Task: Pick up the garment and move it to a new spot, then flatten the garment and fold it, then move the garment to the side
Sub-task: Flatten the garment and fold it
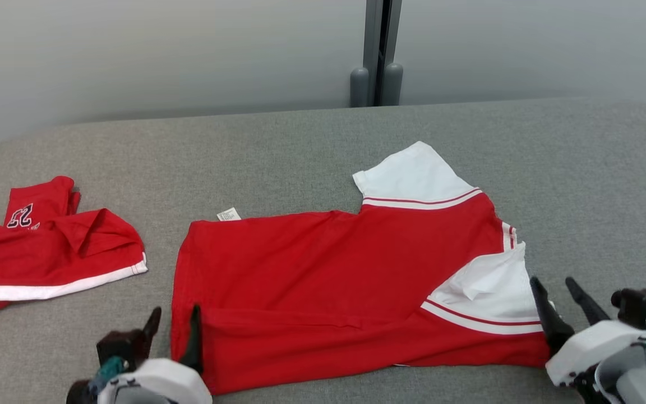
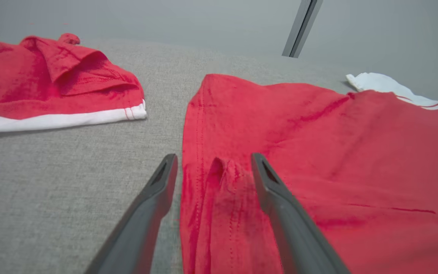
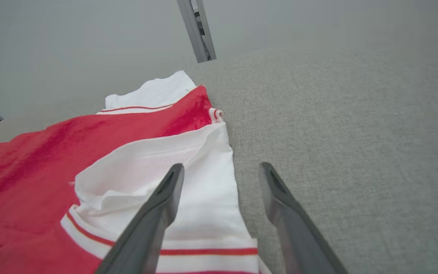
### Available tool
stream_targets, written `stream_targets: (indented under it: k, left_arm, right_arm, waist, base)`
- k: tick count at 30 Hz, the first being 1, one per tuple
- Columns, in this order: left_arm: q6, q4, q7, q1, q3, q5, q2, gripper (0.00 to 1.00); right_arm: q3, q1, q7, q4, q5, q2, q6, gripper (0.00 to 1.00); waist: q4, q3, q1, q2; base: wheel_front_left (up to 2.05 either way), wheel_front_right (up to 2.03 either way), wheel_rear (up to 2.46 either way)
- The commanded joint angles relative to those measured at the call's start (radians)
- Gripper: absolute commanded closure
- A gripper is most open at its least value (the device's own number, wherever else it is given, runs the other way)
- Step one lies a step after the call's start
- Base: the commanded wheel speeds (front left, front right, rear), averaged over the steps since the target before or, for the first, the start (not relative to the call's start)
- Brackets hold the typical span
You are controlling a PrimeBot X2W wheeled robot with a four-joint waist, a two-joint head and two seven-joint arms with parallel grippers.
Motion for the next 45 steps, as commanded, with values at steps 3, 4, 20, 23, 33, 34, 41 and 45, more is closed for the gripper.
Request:
stream_targets:
  k: [3,4,20,23,33,34,41,45]
  left_arm:
    - [0.008,0.023,0.0,-0.105,0.015,0.02,0.007,0.0]
    - [0.009,0.042,0.0,-0.139,0.018,0.023,0.012,0.0]
    - [0.007,0.43,0.021,-0.577,-0.011,0.052,0.049,0.0]
    - [0.001,0.477,0.018,-0.604,-0.023,0.056,0.044,0.0]
    - [-0.026,0.556,0.013,-0.638,-0.096,0.079,0.011,1.0]
    - [-0.028,0.557,0.011,-0.644,-0.105,0.08,0.009,1.0]
    - [-0.053,0.543,0.012,-0.657,-0.183,0.032,0.01,1.0]
    - [-0.043,0.492,0.013,-0.66,-0.253,-0.031,0.01,1.0]
  right_arm:
    - [-0.003,-0.08,0.0,-0.009,-0.03,-0.011,0.0,0.0]
    - [0.002,-0.107,0.0,-0.01,-0.038,-0.012,0.0,0.0]
    - [0.128,-0.432,0.02,0.022,-0.077,0.001,0.0,0.0]
    - [0.147,-0.469,0.019,0.033,-0.07,0.002,0.0,0.0]
    - [0.19,-0.598,0.066,0.124,-0.074,-0.029,0.0,0.0]
    - [0.192,-0.614,0.08,0.142,-0.074,-0.03,0.0,0.0]
    - [0.215,-0.738,0.142,0.26,-0.089,-0.032,0.0,0.0]
    - [0.23,-0.793,0.181,0.333,-0.086,-0.024,0.0,0.0]
  waist:
    - [-0.001,0.06,0.0,0.0]
    - [-0.003,0.076,0.0,0.0]
    - [-0.014,0.247,0.0,0.0]
    - [-0.012,0.26,0.0,0.0]
    - [0.031,0.299,0.0,0.0]
    - [0.04,0.303,0.0,0.0]
    - [0.104,0.338,0.0,0.0]
    - [0.138,0.359,0.0,0.0]
  base:
    - [0.0,0.0,0.0]
    - [0.0,0.0,0.0]
    - [0.0,0.0,0.0]
    - [0.0,0.0,0.0]
    - [0.0,0.0,0.0]
    - [0.0,0.0,0.0]
    - [0.0,0.0,0.0]
    - [0.0,0.0,0.0]
